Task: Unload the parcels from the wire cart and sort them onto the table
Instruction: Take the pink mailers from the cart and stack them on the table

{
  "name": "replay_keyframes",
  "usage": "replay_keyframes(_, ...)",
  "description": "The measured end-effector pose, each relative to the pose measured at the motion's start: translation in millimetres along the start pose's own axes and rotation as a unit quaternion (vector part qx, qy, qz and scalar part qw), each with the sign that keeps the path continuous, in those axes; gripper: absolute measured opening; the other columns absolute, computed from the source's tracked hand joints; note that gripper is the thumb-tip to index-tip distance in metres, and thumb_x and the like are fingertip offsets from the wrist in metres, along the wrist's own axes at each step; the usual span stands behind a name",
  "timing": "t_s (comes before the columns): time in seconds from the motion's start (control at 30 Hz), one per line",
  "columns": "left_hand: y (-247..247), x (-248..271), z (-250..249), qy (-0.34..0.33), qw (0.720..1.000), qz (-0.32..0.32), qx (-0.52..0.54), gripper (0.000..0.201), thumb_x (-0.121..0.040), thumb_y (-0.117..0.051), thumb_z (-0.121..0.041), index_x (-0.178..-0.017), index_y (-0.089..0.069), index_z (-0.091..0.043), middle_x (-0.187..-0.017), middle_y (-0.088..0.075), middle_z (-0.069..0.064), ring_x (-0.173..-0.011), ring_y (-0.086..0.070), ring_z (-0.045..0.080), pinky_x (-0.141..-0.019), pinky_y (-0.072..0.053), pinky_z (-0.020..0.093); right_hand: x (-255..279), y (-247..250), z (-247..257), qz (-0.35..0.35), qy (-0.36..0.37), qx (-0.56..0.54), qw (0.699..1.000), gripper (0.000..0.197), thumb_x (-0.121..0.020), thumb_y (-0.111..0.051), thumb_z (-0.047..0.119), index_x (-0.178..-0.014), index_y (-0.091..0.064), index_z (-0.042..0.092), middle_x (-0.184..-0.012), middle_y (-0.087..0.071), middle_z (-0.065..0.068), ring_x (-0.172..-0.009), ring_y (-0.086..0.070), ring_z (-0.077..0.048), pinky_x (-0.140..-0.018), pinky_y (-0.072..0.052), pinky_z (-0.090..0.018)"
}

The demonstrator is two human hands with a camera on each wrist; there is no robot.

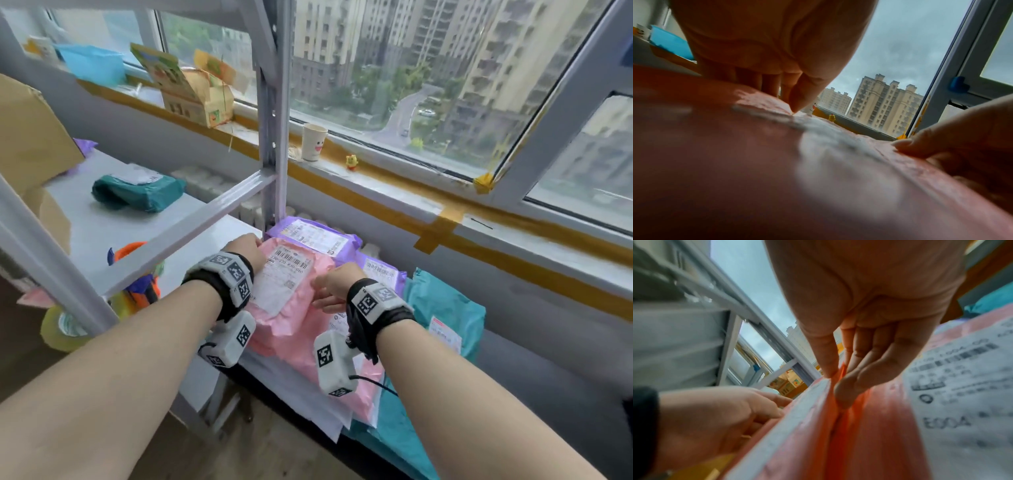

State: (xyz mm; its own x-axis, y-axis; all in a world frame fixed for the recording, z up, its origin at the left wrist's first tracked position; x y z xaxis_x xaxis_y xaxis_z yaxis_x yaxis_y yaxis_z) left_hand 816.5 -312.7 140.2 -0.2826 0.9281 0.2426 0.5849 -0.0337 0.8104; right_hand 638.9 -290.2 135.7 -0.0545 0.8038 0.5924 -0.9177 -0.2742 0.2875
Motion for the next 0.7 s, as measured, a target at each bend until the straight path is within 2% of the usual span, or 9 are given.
replay_keyframes(0.07,-3.0,-7.2,4.0,-0.004,1.000,0.010,-0.006,0.053,-0.092,-0.042,-0.058,-0.118,-0.057,-0.014,-0.125,-0.059,0.011,-0.114,-0.055,0.030,-0.093,-0.039,0.032,-7.6,1.5,-3.1,-0.032,-0.012,0.031,0.999,0.022,-0.085,-0.061,0.008,-0.067,-0.048,0.010,-0.056,-0.050,-0.008,-0.033,-0.043,-0.014,-0.033,-0.031,-0.013)
replay_keyframes(0.17,-5.5,-10.9,5.6,-0.014,1.000,0.021,-0.001,0.051,-0.093,-0.043,-0.055,-0.118,-0.057,-0.013,-0.123,-0.060,0.012,-0.112,-0.055,0.031,-0.092,-0.039,0.032,-15.3,5.3,-4.1,-0.069,-0.015,0.053,0.996,0.026,-0.083,-0.067,0.019,-0.065,-0.049,0.012,-0.046,-0.048,-0.002,-0.030,-0.040,-0.012,-0.031,-0.027,-0.017)
replay_keyframes(0.23,-2.6,-9.2,4.4,-0.022,1.000,0.019,-0.001,0.049,-0.095,-0.045,-0.050,-0.121,-0.055,-0.010,-0.125,-0.058,0.013,-0.115,-0.055,0.031,-0.094,-0.039,0.032,-14.5,9.4,-2.1,-0.115,0.001,0.081,0.990,0.027,-0.084,-0.065,0.026,-0.066,-0.054,0.011,-0.043,-0.052,-0.001,-0.034,-0.046,-0.014,-0.037,-0.039,-0.024)
replay_keyframes(0.3,3.0,-7.6,0.6,-0.031,0.999,0.009,-0.011,0.047,-0.095,-0.048,-0.044,-0.129,-0.049,-0.010,-0.131,-0.054,0.013,-0.120,-0.051,0.032,-0.098,-0.038,0.035,-9.8,14.1,1.4,-0.165,0.035,0.114,0.979,0.028,-0.086,-0.062,0.030,-0.071,-0.064,0.006,-0.055,-0.063,-0.006,-0.046,-0.056,-0.018,-0.061,-0.057,-0.036)
replay_keyframes(0.37,11.0,-5.8,-8.5,-0.051,0.998,-0.004,-0.027,0.044,-0.094,-0.051,-0.035,-0.132,-0.045,-0.013,-0.134,-0.050,0.014,-0.121,-0.050,0.032,-0.100,-0.039,0.037,-2.4,19.8,6.1,-0.204,0.068,0.137,0.967,0.027,-0.085,-0.059,0.026,-0.076,-0.070,0.004,-0.068,-0.070,-0.009,-0.063,-0.066,-0.024,-0.079,-0.058,-0.040)
replay_keyframes(0.47,21.5,3.6,-36.3,-0.114,0.992,-0.019,-0.051,0.045,-0.092,-0.048,-0.023,-0.136,-0.041,-0.019,-0.134,-0.047,0.013,-0.121,-0.048,0.030,-0.098,-0.041,0.038,13.9,32.9,15.6,-0.255,0.099,0.179,0.945,0.021,-0.086,-0.054,0.019,-0.084,-0.071,0.008,-0.086,-0.071,-0.007,-0.082,-0.065,-0.026,-0.080,-0.054,-0.031)
replay_keyframes(0.53,23.3,14.7,-60.5,-0.168,0.983,-0.024,-0.074,0.048,-0.092,-0.046,-0.023,-0.139,-0.037,-0.021,-0.136,-0.045,0.011,-0.125,-0.044,0.028,-0.100,-0.038,0.040,28.6,43.0,20.9,-0.277,0.110,0.235,0.925,0.021,-0.088,-0.050,0.017,-0.092,-0.071,0.017,-0.098,-0.069,-0.005,-0.091,-0.061,-0.025,-0.080,-0.047,-0.027)
replay_keyframes(0.63,12.0,35.9,-96.0,-0.238,0.967,-0.004,-0.091,0.047,-0.094,-0.045,-0.025,-0.141,-0.037,-0.023,-0.141,-0.039,0.010,-0.131,-0.036,0.028,-0.104,-0.035,0.042,47.1,61.2,14.6,-0.294,0.108,0.320,0.894,0.032,-0.090,-0.047,0.020,-0.117,-0.063,0.025,-0.124,-0.062,-0.004,-0.116,-0.054,-0.027,-0.095,-0.044,-0.033)
replay_keyframes(0.7,-6.3,50.2,-116.2,-0.277,0.954,0.020,-0.111,0.046,-0.094,-0.044,-0.025,-0.139,-0.040,-0.023,-0.144,-0.035,0.008,-0.133,-0.033,0.027,-0.107,-0.035,0.043,58.8,74.6,1.0,-0.296,0.081,0.377,0.874,0.040,-0.092,-0.044,0.023,-0.132,-0.051,0.026,-0.134,-0.052,-0.007,-0.125,-0.044,-0.030,-0.101,-0.039,-0.038)
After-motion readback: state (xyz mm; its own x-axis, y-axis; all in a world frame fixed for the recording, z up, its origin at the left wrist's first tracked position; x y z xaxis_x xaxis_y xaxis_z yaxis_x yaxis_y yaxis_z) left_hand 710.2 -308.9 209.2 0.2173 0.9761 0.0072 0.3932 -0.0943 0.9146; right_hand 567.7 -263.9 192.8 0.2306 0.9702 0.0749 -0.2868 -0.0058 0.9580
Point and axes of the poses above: each hand's wrist, its own x-axis away from the middle knuckle, its own y-axis out of the back of the hand, z = x × y, the point moved 3 cm from there along -x, towards the middle knuckle
